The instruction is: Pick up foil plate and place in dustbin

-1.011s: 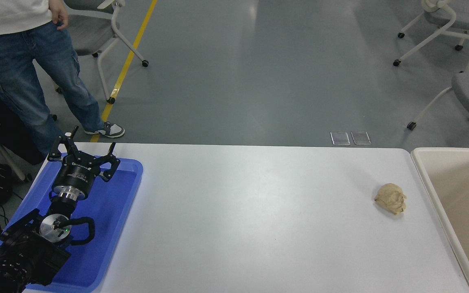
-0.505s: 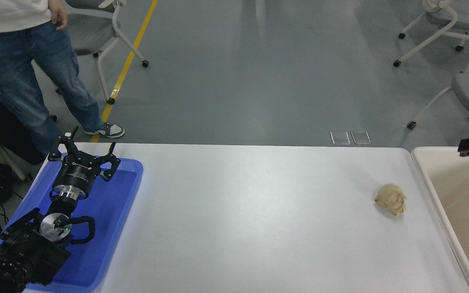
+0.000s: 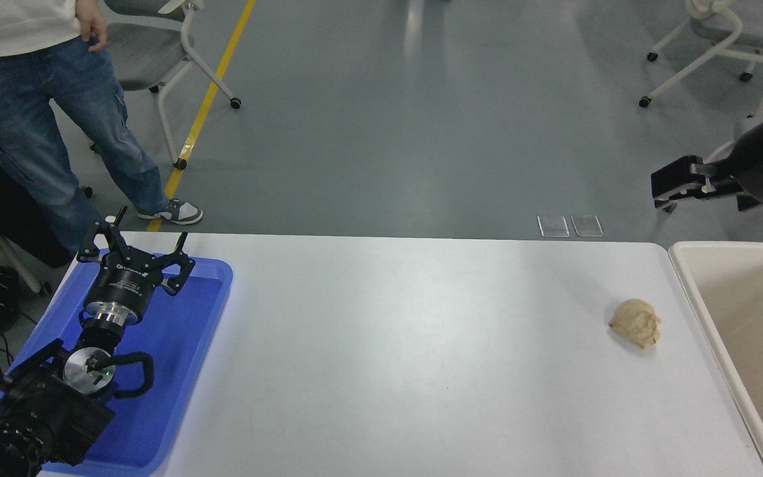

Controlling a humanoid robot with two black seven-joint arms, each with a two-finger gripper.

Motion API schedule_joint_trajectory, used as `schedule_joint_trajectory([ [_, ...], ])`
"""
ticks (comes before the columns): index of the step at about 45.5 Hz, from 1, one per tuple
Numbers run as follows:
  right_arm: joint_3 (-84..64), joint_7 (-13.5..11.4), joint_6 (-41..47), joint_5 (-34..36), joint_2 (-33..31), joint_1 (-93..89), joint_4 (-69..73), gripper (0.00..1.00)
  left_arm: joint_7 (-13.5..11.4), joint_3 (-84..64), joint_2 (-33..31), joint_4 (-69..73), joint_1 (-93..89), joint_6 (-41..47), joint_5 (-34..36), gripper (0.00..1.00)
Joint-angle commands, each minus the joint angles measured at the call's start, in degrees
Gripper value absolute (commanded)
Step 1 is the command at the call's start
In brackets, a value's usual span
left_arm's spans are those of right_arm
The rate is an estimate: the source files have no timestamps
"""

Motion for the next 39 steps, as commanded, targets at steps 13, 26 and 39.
schedule_joint_trajectory([
  [13, 7.19, -0.07, 13.96, 0.68, 2.53, 7.56, 4.64, 1.00, 0.01, 0.00, 0.00, 0.00, 0.01, 0.00, 0.00, 1.00],
  [26, 8.86, -1.12, 13.96, 1.20, 4.73, 4.75, 4.99, 1.00, 0.01, 0.00, 0.00, 0.00, 0.01, 0.00, 0.00, 1.00],
  [39, 8.69, -3.06, 13.96, 1.29, 4.91, 2.29, 4.90, 1.00, 0.01, 0.00, 0.00, 0.00, 0.01, 0.00, 0.09, 1.00],
])
